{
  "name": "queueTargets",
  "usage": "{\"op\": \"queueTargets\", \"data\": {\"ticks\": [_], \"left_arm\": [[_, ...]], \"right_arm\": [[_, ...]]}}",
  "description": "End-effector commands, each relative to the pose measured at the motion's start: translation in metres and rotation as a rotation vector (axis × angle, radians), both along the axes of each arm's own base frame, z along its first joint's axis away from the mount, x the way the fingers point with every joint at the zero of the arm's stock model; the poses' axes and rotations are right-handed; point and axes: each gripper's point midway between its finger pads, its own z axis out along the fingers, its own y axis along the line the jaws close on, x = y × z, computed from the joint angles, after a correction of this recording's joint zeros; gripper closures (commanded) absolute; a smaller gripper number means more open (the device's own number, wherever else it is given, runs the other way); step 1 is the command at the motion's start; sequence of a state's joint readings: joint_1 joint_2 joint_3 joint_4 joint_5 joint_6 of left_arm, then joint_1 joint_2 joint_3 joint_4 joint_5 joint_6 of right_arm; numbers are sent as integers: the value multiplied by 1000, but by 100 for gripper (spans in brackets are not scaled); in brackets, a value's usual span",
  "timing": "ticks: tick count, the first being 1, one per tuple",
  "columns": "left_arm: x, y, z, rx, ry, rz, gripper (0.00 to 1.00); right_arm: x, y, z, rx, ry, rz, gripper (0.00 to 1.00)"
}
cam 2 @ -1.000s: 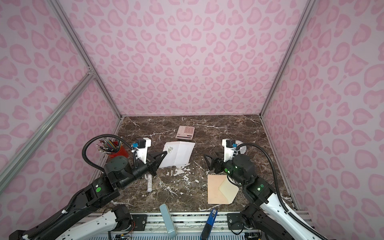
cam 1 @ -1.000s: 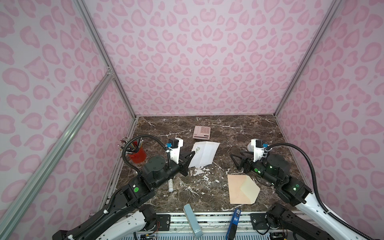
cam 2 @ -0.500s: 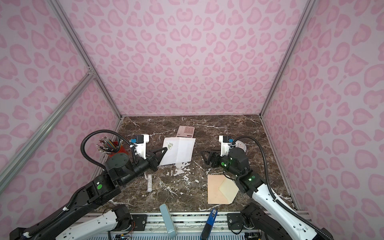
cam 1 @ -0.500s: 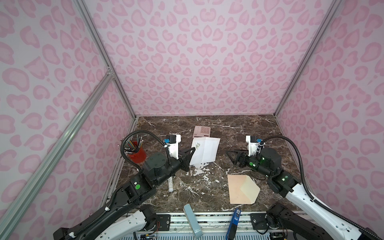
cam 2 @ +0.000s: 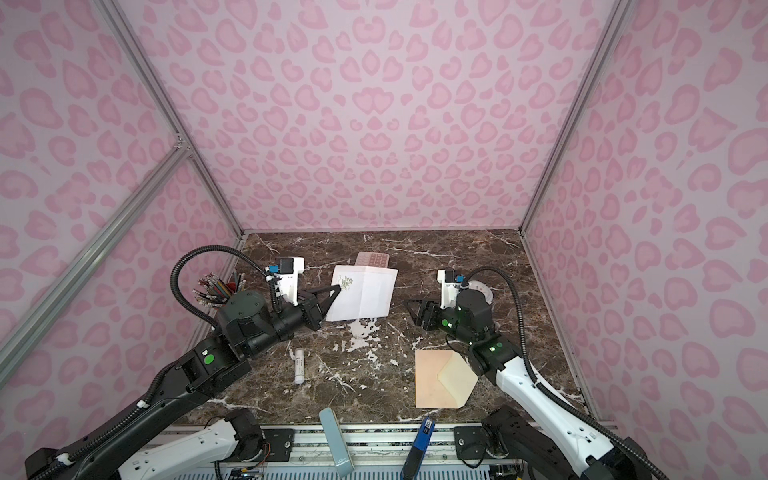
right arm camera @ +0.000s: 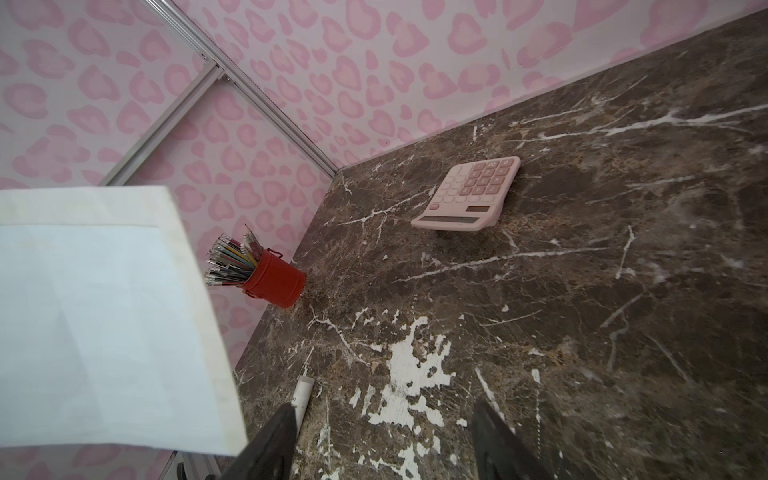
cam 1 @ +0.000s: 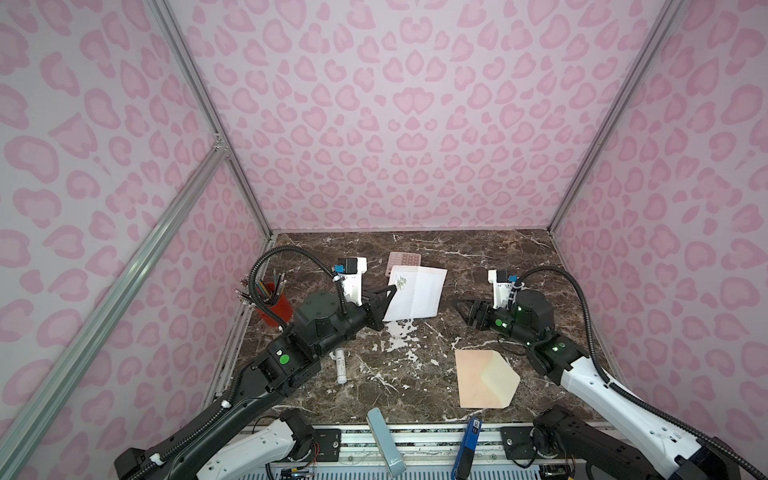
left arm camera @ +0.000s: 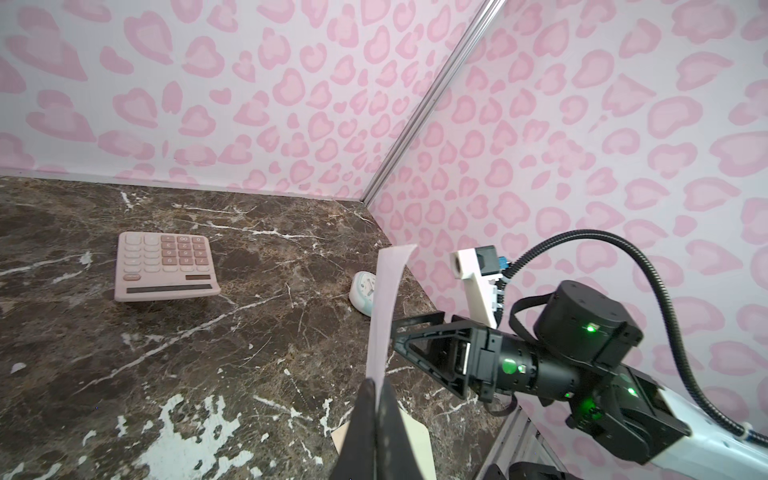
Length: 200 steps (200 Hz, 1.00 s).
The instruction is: Place the letter into the envelope and seal it
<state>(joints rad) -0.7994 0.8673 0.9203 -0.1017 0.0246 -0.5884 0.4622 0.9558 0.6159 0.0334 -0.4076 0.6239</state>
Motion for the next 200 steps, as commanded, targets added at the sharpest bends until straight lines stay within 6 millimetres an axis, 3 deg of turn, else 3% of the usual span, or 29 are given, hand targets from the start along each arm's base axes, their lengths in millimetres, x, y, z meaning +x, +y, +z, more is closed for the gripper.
{"op": "queueTargets", "data": {"ticks": [1,54,97,200], "left_arm": [[-4,-5,13,-59,-8,-38,96],[-8,-7,11,-97,18,-74,96],[-10,-4,11,-111,24,-76,96],[1,-7,-13,-52,52,-49,96]], "right_arm": [[8,2,3,-17,-26,0,32],[9,25,11,13,-22,117,31],[-3,43,27,57,-67,212,32],[-36,50,46,110,-110,255,31]]}}
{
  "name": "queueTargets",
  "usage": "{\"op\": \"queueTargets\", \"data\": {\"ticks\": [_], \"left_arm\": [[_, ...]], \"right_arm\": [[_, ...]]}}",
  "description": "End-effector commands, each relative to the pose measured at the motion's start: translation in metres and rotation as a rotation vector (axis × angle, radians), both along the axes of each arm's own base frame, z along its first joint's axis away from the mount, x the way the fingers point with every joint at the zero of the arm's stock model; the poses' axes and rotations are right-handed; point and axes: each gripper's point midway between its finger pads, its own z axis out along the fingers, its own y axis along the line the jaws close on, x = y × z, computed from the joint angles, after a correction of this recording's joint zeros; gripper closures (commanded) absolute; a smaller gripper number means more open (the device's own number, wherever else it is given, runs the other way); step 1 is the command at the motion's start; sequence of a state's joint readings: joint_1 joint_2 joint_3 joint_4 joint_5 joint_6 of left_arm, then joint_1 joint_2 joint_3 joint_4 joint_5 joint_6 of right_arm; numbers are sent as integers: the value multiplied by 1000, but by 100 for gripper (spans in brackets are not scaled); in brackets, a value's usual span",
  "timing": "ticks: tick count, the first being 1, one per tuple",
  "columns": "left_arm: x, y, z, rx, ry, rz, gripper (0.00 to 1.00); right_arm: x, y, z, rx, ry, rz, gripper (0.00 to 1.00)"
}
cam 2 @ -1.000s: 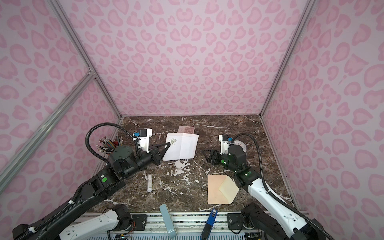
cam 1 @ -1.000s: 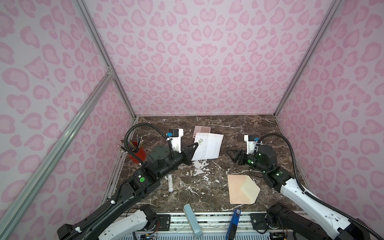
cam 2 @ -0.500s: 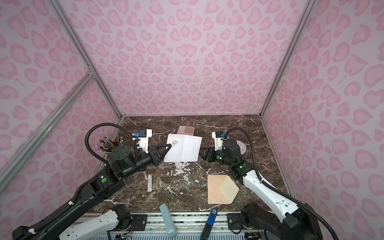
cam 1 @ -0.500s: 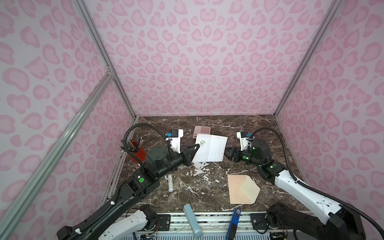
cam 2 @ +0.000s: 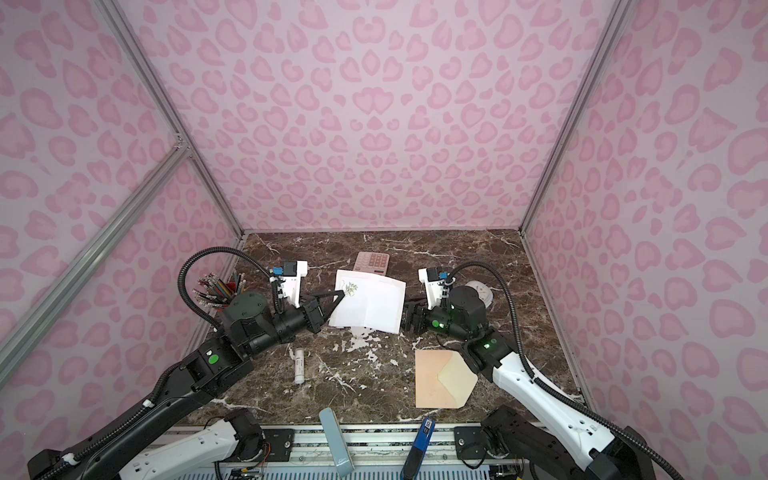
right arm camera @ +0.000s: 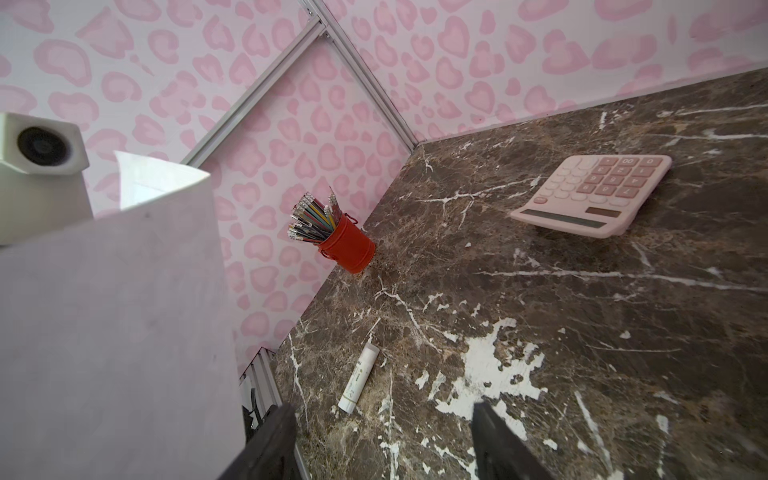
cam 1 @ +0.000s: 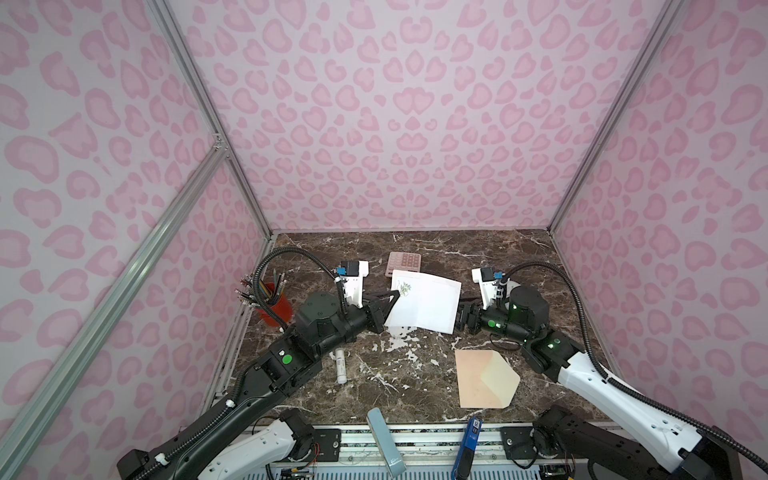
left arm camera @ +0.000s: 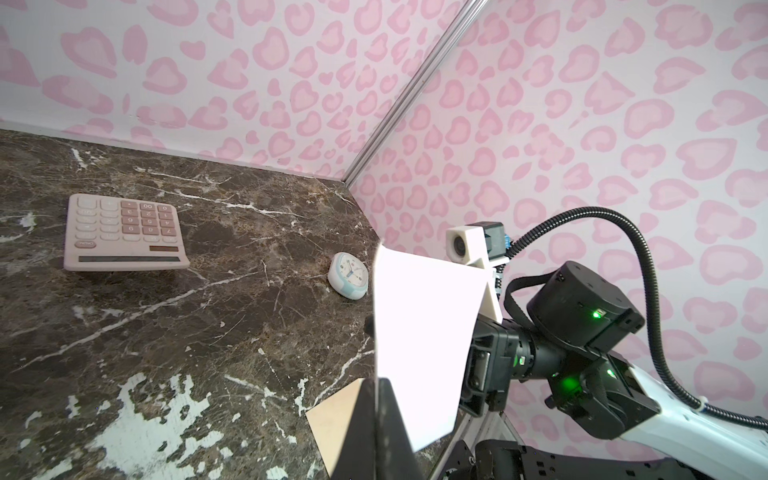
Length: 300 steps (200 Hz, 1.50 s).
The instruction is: Place the letter into the envelope and seal it
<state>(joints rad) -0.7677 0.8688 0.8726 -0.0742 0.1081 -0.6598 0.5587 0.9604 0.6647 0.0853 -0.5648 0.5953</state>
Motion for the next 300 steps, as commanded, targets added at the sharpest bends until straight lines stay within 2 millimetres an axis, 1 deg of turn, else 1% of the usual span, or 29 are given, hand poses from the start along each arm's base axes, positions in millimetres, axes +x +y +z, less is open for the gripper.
{"op": "queueTargets", "data": {"ticks": [1,47,156,210,231,275,300], "left_arm": [[2,-3,4,-13,-26,-8,96],[3,-13,-5,-21,0,-43,96],[-3,-25,-9,-37,8,-122,96],[-6,-28,-6,-53,-2,-149,96],[-9,-29,-5,-63,-5,-163,96],[-13,-30,1,-88,-26,-184,96],[-14,-31,2,-95,-28,-194,96]], "right_arm": [[-2,3,10,39,-26,3,31],[-9,11,21,63,-42,37,29],[-16,21,35,150,-49,91,25],[-14,26,30,164,-32,99,25],[-14,28,30,186,-26,104,26],[-17,34,37,228,-29,142,27],[-19,37,38,235,-32,158,25]]}}
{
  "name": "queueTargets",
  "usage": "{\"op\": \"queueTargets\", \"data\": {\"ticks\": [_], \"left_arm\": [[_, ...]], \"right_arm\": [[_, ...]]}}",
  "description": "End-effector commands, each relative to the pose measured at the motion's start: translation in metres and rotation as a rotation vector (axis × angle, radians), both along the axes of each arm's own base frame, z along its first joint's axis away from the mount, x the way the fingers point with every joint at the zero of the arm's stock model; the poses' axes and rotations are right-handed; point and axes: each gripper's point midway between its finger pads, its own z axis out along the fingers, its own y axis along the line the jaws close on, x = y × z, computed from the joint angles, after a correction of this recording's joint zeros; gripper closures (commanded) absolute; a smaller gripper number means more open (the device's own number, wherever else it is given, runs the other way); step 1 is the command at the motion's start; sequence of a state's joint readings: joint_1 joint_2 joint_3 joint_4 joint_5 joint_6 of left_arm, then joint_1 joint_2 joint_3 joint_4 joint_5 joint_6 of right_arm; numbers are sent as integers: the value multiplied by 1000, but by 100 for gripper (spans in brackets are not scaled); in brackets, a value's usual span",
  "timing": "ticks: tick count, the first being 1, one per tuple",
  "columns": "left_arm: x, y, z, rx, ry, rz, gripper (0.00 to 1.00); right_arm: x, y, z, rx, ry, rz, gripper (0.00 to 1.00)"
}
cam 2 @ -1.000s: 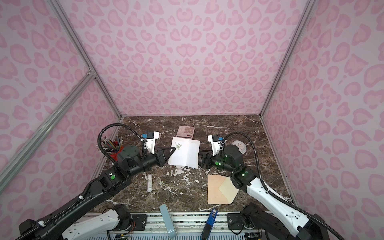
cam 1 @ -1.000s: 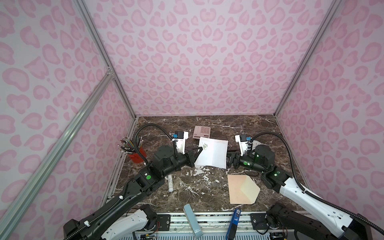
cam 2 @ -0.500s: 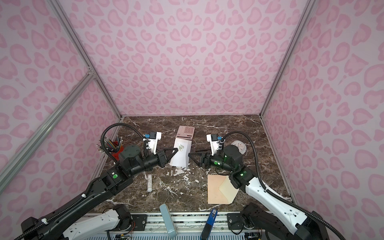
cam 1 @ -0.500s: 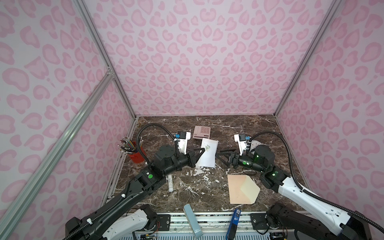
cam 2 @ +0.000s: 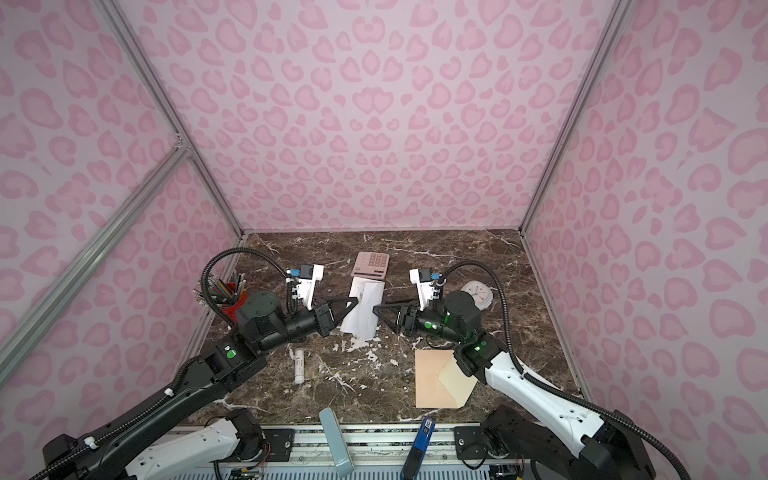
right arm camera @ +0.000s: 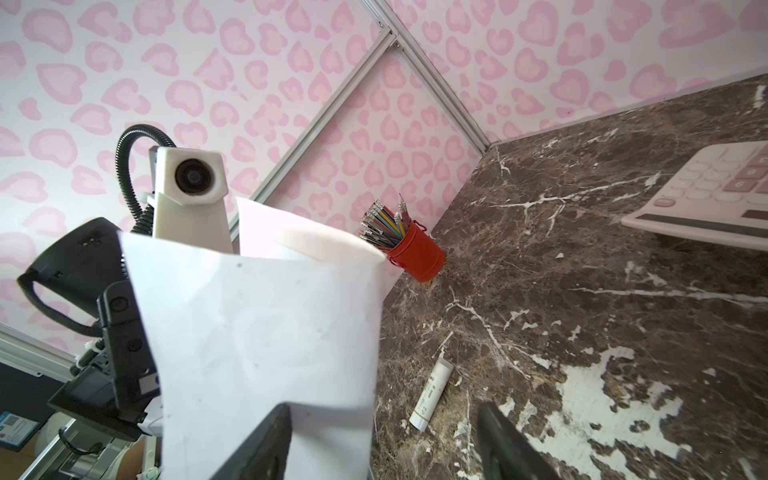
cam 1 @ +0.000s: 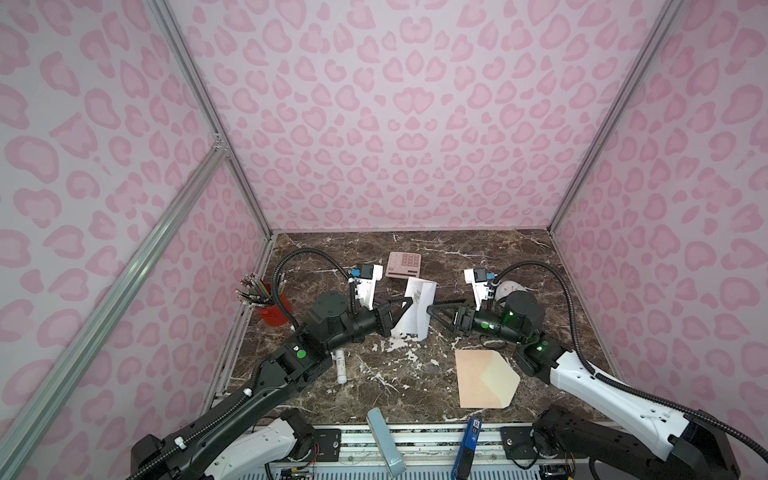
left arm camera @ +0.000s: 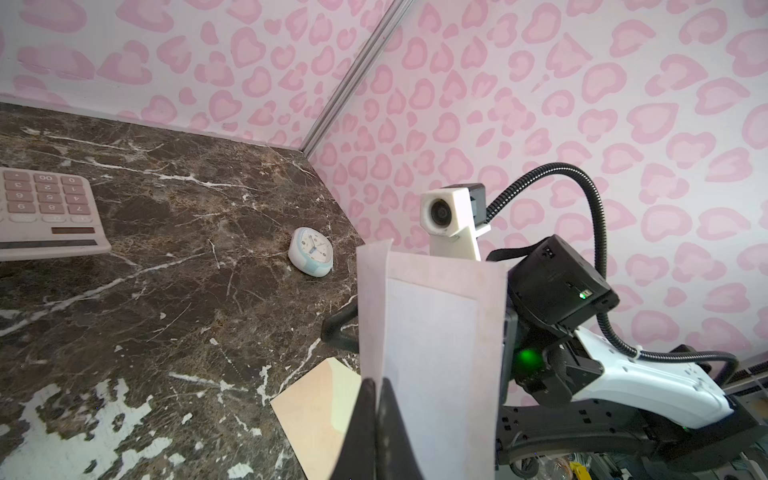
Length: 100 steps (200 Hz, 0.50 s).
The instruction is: Place the letter into the envelope and seal it
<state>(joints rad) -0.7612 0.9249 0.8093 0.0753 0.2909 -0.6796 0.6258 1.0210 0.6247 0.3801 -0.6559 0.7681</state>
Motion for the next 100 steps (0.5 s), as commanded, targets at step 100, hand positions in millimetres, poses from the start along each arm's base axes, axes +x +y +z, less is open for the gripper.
{"op": "queueTargets", "data": {"ticks": [100], "left_arm": [[-2,6,13,-49,-40,-5,96]], "right_arm": [[-15,10,30,98,-68,86,33]]}}
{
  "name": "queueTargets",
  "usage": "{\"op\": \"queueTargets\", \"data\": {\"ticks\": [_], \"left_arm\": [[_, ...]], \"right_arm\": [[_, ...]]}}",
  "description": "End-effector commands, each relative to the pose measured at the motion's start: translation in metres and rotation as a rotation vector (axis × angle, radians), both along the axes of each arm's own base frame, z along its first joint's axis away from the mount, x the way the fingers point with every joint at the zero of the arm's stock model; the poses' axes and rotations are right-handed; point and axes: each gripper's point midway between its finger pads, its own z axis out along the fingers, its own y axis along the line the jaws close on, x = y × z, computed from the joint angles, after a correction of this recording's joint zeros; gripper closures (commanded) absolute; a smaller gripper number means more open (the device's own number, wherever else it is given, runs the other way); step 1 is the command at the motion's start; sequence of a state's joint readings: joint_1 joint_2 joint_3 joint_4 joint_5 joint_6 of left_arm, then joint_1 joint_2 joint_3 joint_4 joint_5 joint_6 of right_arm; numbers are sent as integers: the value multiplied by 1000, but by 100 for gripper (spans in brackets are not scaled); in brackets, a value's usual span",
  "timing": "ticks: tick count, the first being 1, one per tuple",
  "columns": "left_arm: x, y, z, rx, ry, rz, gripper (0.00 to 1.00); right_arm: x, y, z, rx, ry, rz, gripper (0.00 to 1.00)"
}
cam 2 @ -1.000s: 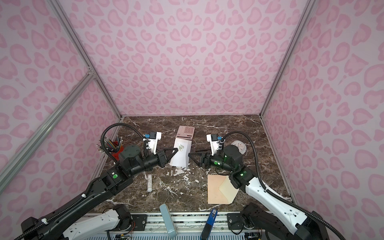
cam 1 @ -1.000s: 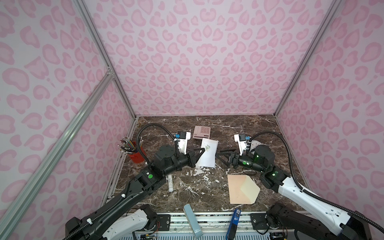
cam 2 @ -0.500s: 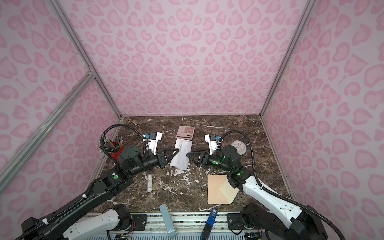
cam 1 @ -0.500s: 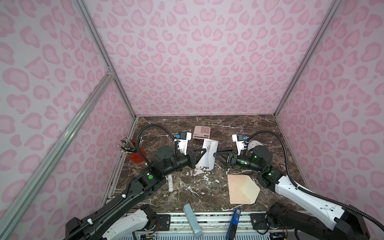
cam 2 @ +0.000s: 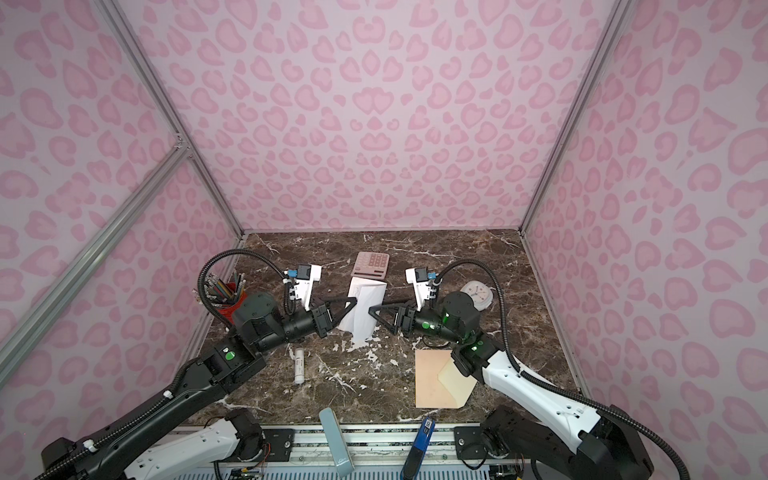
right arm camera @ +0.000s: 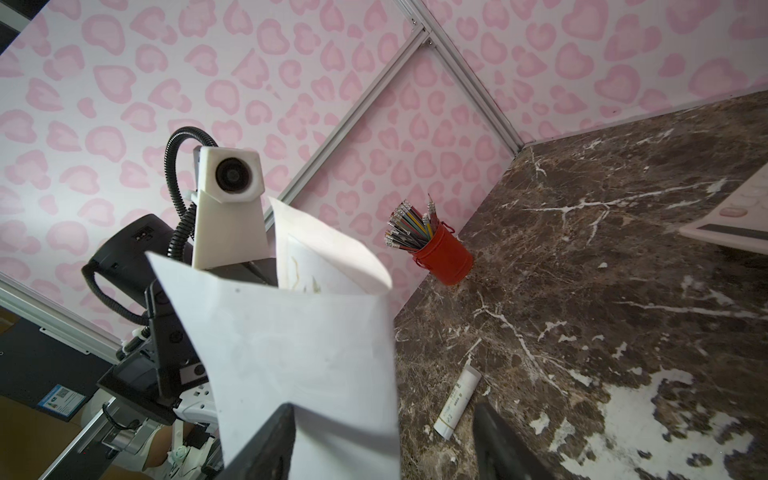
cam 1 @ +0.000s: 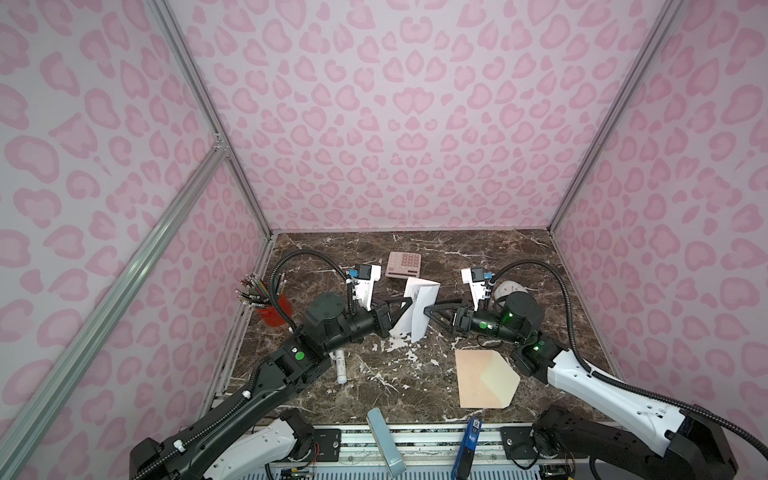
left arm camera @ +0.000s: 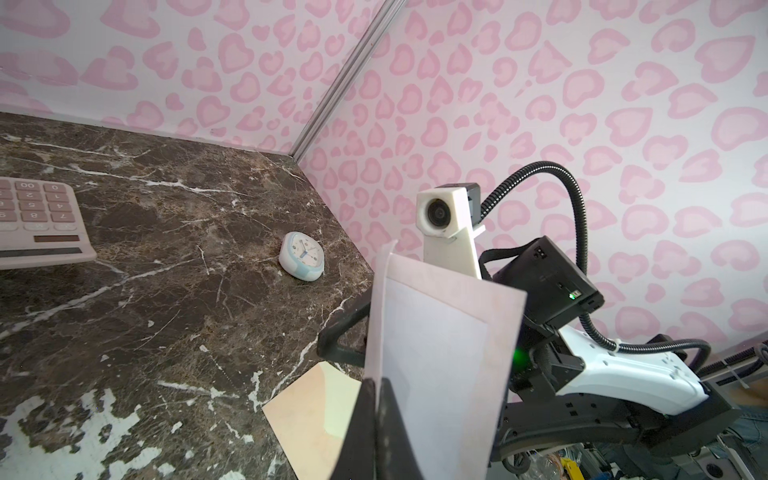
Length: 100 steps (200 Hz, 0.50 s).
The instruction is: Place the letter into the envelope and seal it
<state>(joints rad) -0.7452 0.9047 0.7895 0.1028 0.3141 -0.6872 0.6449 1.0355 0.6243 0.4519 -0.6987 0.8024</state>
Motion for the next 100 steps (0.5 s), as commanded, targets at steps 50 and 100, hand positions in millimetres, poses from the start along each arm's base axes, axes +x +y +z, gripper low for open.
{"op": "queueTargets", "data": {"ticks": [50,100], "left_arm": [[2,4,7,-19,-24,9,96],[2,6,3,-10,-21,13,96]], "right_arm": [[-11,5,26,57,-67,47,40],[-14,8,29,56,-75,64,48]]}}
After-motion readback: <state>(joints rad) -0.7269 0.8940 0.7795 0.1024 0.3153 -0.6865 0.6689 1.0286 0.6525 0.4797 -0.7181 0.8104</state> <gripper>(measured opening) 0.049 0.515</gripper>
